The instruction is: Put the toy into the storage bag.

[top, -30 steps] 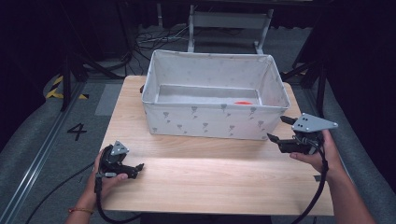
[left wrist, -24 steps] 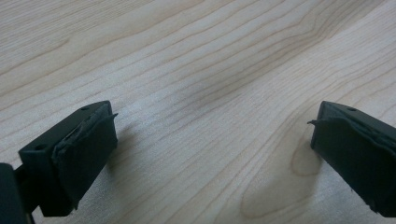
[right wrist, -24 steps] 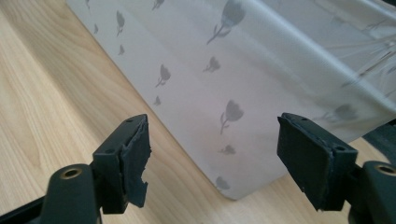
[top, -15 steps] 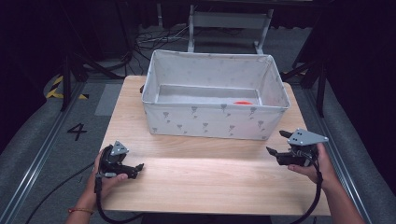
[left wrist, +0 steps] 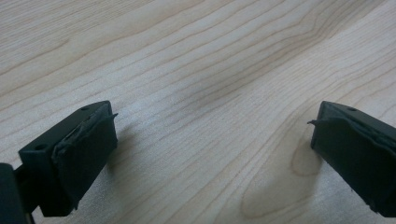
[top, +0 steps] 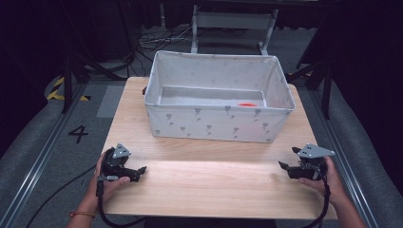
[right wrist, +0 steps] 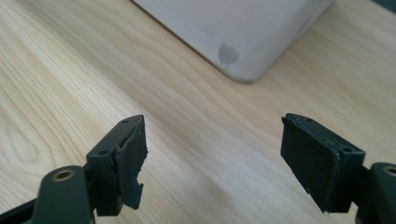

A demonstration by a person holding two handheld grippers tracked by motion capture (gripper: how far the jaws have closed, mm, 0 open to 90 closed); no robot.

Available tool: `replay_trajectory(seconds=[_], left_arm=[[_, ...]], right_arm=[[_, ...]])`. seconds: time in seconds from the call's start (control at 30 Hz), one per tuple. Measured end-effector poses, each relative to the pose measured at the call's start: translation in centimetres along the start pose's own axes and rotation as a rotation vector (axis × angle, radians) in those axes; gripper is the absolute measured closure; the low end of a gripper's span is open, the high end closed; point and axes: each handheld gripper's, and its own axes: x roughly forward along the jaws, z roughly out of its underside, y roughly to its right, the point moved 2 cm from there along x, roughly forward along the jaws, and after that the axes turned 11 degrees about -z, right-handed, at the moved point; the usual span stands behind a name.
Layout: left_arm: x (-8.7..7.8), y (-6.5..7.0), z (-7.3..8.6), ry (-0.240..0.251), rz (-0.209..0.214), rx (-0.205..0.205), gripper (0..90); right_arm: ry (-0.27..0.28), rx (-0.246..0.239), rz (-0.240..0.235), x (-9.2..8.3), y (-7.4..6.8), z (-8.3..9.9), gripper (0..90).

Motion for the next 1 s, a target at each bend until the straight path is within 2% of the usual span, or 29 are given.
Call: replay_trajectory(seconds=[0.17, 0.27, 0.37, 0.4, 0.43, 0.5, 0.57, 0.6, 0.8, 0.87, 1.0], left_arm=[[0.0, 0.0, 0.0, 0.000, -0.002, -0.002, 0.7], [0.0, 0.0, 0.0, 0.000, -0.002, -0.003, 0.7], [0.0, 0.0, 0.0, 0.000, -0.003, -0.003, 0.7], [0.0, 0.0, 0.0, 0.000, -0.003, -0.004, 0.7], [0.0, 0.0, 0.0, -0.001, -0.003, -0.003, 0.6], [0.0, 0.0, 0.0, -0.001, -0.004, -0.004, 0.6], [0.0, 0.0, 0.0, -0.001, -0.004, -0.004, 0.7], [0.0, 0.0, 0.0, -0.001, -0.004, -0.004, 0.6], [0.0, 0.0, 0.0, -0.001, -0.004, -0.004, 0.6], [0.0, 0.0, 0.0, -0.003, -0.003, -0.003, 0.5], [0.0, 0.0, 0.0, -0.006, 0.001, -0.003, 0.2]], right_arm=[[-0.002, 0.050, -0.016, 0.0, 0.4, 2.0, 22.2], [-0.007, 0.065, -0.008, 0.0, 0.5, 2.9, 22.2], [0.002, 0.109, -0.016, 0.0, 0.8, 4.2, 21.0], [0.025, 0.138, -0.027, -0.1, 0.9, 4.6, 21.0], [0.026, 0.166, -0.035, -0.4, 1.1, 4.9, 19.5], [0.024, 0.170, -0.033, -0.5, 1.2, 5.1, 17.6], [0.017, 0.208, -0.055, -0.6, 1.5, 5.3, 17.0], [0.016, 0.208, -0.056, -0.6, 1.5, 5.3, 16.6], [0.012, 0.211, -0.043, -0.6, 1.5, 5.3, 13.5], [0.002, 0.246, 0.000, -0.5, 1.5, 5.4, 6.7], [-0.012, 0.281, 0.029, -0.4, 1.5, 5.4, 1.3]])
